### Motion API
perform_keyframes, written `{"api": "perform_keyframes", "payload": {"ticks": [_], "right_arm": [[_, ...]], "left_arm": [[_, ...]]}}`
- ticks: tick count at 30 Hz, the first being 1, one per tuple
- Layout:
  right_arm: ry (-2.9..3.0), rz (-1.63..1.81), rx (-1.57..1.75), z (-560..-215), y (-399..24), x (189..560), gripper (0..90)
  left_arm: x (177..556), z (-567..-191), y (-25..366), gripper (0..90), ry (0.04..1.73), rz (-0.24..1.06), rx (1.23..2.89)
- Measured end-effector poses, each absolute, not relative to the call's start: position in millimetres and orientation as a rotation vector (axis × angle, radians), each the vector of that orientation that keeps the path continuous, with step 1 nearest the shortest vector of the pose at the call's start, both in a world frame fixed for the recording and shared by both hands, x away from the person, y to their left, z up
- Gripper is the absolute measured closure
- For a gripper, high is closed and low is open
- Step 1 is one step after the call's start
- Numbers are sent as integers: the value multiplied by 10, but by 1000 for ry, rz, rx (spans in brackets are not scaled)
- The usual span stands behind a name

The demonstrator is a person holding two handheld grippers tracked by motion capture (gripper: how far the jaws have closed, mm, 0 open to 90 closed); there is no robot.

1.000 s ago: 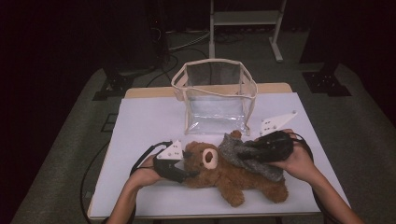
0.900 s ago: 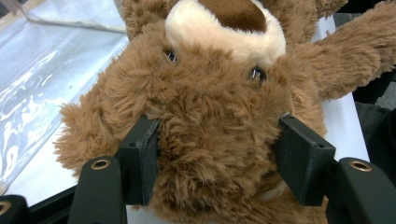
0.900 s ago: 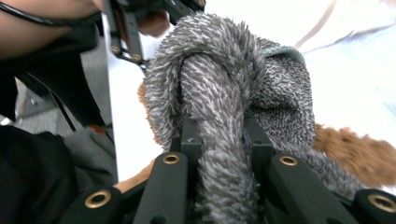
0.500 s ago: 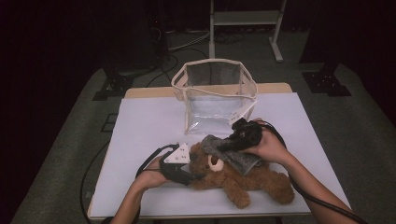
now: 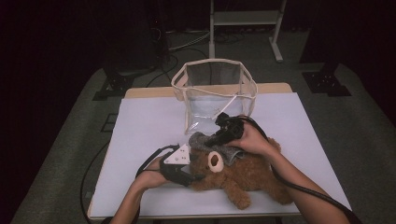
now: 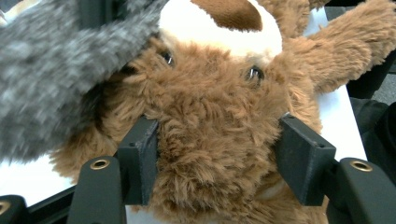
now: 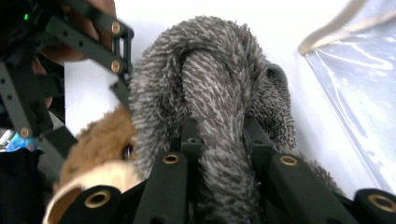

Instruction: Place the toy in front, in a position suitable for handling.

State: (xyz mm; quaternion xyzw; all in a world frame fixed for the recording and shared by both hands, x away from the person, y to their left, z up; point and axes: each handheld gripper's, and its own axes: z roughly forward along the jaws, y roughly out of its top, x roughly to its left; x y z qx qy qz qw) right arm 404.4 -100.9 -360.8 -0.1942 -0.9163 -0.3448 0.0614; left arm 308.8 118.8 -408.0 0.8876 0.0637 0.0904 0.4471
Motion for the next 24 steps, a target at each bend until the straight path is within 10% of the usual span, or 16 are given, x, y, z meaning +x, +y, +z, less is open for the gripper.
{"api": "perform_keyframes", "payload": {"ticks": [24], "right_arm": [[-2882,-1124,-539,-3425,-1643,3278,744]], "left_arm": [[3208,-4040,1218,338,291,263,2137]]}}
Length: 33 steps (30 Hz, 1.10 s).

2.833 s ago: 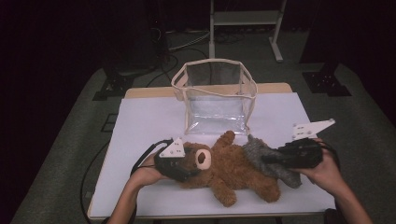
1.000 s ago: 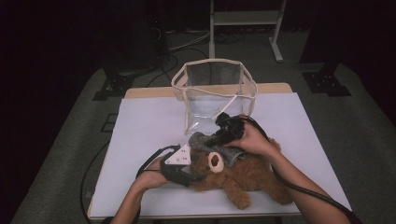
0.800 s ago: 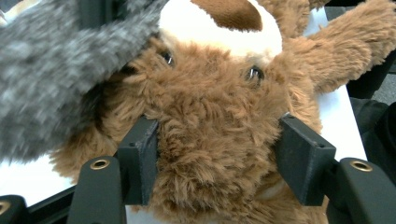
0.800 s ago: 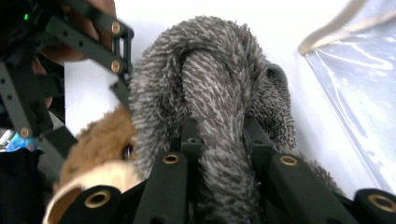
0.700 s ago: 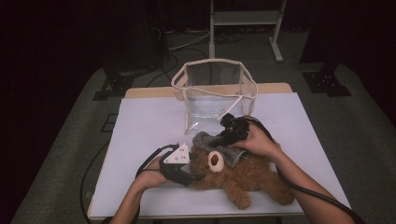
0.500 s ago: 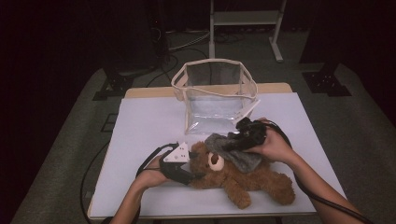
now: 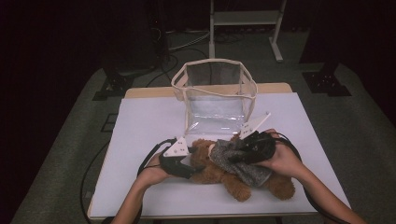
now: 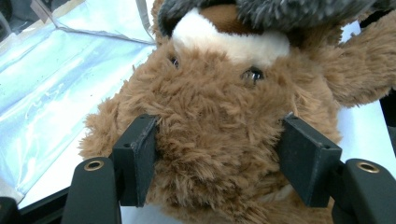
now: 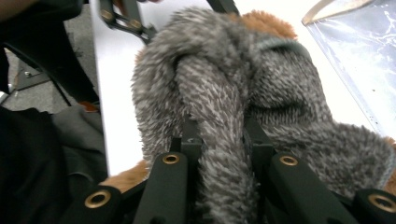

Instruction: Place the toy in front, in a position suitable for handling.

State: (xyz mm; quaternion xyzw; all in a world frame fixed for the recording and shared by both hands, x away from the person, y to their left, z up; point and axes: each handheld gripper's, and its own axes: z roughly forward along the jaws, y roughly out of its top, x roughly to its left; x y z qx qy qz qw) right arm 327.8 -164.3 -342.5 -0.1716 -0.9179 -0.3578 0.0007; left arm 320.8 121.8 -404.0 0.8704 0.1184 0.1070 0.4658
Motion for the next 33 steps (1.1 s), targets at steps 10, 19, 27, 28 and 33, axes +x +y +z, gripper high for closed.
{"api": "perform_keyframes", "payload": {"ticks": [10,19,27,28,33], "right_arm": [[-2858,-1159,-648,-3484,-1756,3461,747],[-2884,-1159,-602,-3416,-1670,3425,747],[-2904,-1163,-413,-3299,-1282,3259,747],[-2920,-1142,-406,-3321,-1261,3257,747],[-2899,-1075,-459,-3478,-1369,3319,749]], "left_arm": [[3213,-4052,1341,333,282,228,2166],[3236,-4077,1295,373,285,243,2162],[3258,-4089,1299,368,301,260,2150],[3258,-4088,1306,367,302,257,2149],[3254,-4084,1342,367,301,253,2148]]}}
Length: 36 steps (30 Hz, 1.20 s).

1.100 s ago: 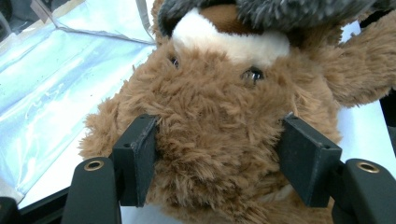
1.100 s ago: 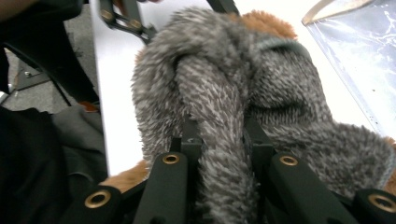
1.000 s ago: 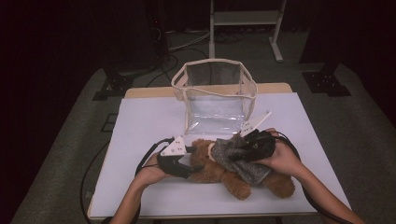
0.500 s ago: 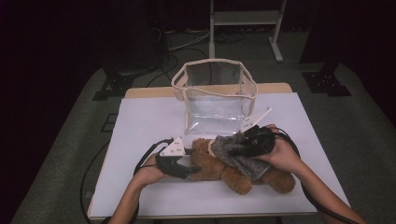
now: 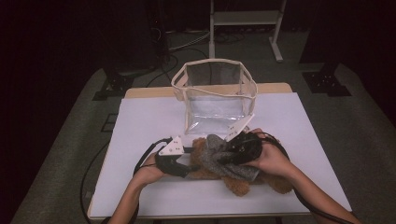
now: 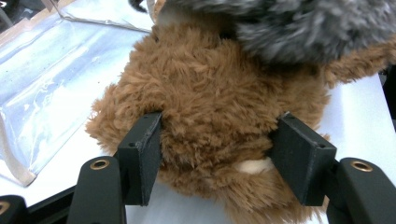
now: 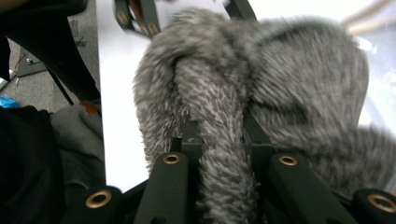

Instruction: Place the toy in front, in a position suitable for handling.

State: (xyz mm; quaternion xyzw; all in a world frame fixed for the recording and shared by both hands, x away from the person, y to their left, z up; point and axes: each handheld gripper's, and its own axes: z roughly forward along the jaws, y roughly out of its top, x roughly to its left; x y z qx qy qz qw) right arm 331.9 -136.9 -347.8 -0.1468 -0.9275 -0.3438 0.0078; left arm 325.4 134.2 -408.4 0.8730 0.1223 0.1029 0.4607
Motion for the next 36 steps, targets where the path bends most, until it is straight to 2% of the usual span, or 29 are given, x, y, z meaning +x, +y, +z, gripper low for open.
{"api": "perform_keyframes", "payload": {"ticks": [11,15,19,26,31,36], "right_arm": [[-2874,-1170,-600,-3379,-1626,3487,749],[-2880,-1157,-579,-3431,-1611,3473,749],[-2892,-1216,-584,-3307,-1627,3484,749],[-2869,-1177,-625,-3335,-1402,3783,749],[-2822,-1142,-589,-3472,-1391,3759,754],[-2819,-1140,-574,-3426,-1437,3682,754]], "left_arm": [[3237,-4103,1307,367,275,215,2168],[3233,-4080,1319,338,282,245,2150],[3251,-4086,1294,346,298,240,2128],[3197,-4074,1280,352,233,216,2162],[3213,-4023,1284,281,260,236,2100],[3174,-4062,1205,329,235,202,2129]]}}
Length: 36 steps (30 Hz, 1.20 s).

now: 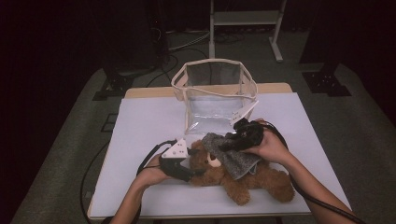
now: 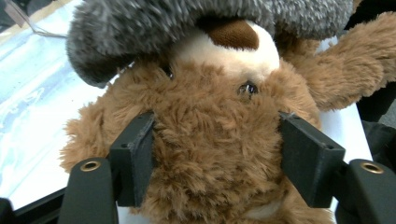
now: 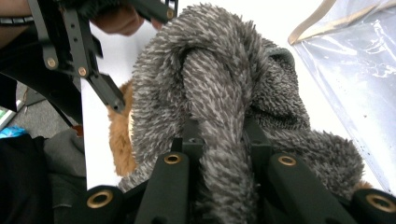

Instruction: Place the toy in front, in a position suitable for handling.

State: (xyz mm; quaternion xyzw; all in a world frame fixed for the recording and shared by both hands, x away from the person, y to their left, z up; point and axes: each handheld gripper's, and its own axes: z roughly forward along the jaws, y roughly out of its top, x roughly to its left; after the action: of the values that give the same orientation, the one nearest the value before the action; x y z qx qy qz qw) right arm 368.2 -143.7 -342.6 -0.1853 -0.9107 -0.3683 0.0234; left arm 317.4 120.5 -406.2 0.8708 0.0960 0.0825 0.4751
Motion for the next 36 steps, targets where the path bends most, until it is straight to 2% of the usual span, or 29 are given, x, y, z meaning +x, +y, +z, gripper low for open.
{"api": "perform_keyframes", "payload": {"ticks": [13,16,20,26,36], "right_arm": [[-2767,-1111,-564,-3462,-1066,3946,754],[-2760,-1035,-575,-3583,-863,4071,753],[-2729,-1026,-599,-3666,-806,4149,754],[-2740,-1052,-614,-3576,-1007,4094,756],[-2785,-1126,-579,-3334,-1542,3605,756]], "left_arm": [[3137,-4083,1196,356,187,206,2165],[3125,-4087,1198,355,169,206,2178],[3123,-4094,1202,352,174,205,2173],[3145,-4087,1208,339,168,213,2156],[3196,-4080,1190,337,221,279,2130]]}}
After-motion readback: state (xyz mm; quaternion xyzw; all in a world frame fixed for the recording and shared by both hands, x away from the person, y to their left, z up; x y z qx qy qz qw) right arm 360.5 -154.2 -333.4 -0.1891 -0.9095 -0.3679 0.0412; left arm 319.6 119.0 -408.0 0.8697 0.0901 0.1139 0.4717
